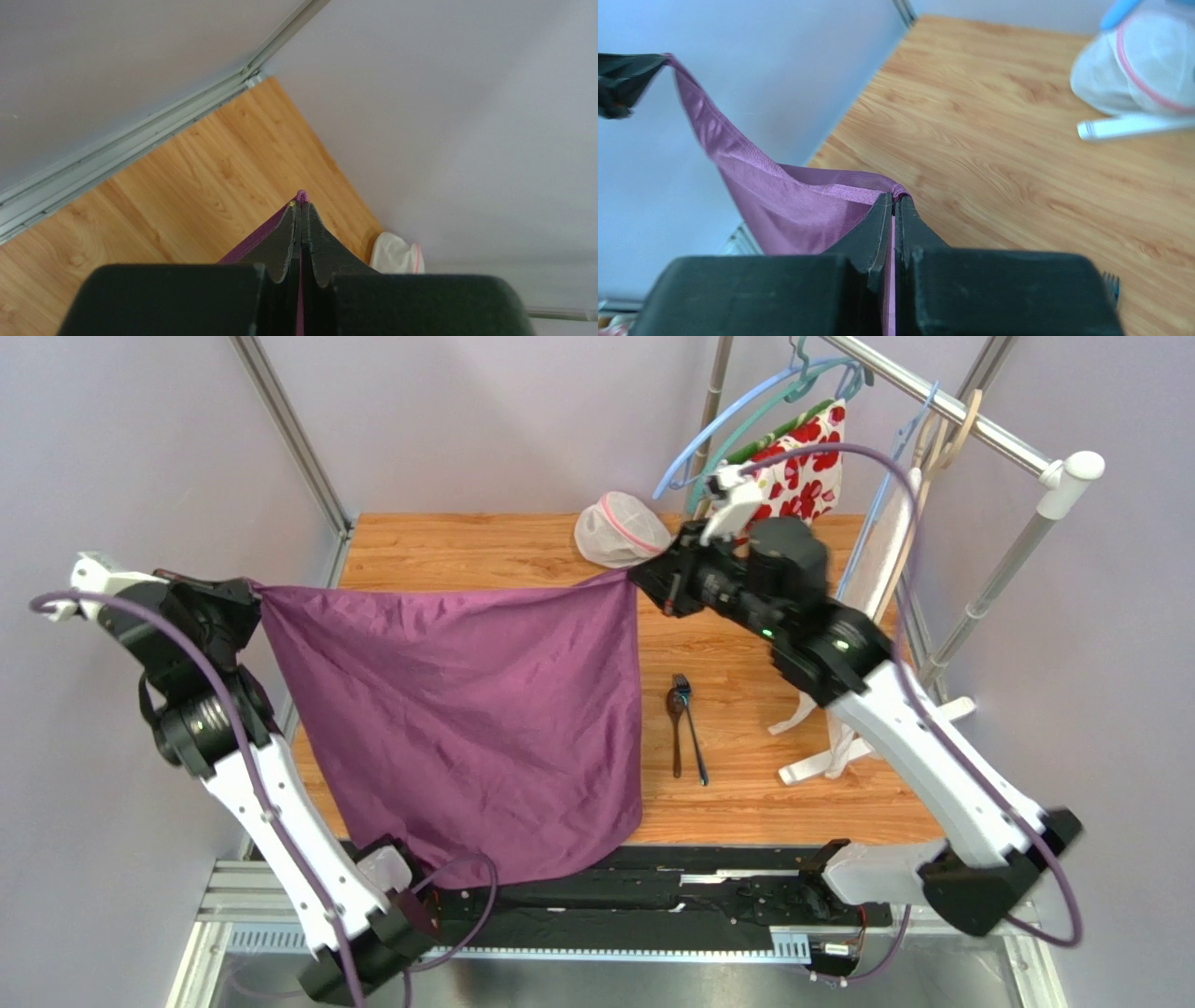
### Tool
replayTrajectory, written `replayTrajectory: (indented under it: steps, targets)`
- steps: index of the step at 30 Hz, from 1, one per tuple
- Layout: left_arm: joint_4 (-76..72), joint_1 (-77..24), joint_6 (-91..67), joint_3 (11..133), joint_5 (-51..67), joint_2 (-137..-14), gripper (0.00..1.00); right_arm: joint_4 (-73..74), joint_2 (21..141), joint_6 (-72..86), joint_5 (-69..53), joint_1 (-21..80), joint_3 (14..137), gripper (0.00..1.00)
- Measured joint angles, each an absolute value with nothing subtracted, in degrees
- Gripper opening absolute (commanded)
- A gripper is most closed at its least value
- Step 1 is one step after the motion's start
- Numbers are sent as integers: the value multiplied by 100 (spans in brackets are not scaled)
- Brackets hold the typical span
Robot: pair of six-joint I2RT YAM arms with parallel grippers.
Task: Fold the napkin into a case and place the utensils inside
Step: Fold and flatten the napkin at the center of the board.
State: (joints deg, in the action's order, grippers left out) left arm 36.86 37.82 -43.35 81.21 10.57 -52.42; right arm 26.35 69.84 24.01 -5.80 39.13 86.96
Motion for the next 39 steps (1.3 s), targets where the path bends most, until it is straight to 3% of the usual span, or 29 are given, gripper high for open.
replayTrajectory:
  steps: [12,23,31,39]
  targets:
    - [1763,2316,-4311,7314,532,-7647,0,2265,9800,2091,270,3312,9133,0]
    - [1033,1979,-4285,7612,290,-9452,0,1693,10831,1640,257,3076,9765,0]
    - [1719,1979,-4163,7948,325,-9391,0,1844,10481,1833,145,3229,9087,0]
    - [2991,1979,-4128,6978,244,-8167,0,2585,9588,2324,-423,3568,7907,0]
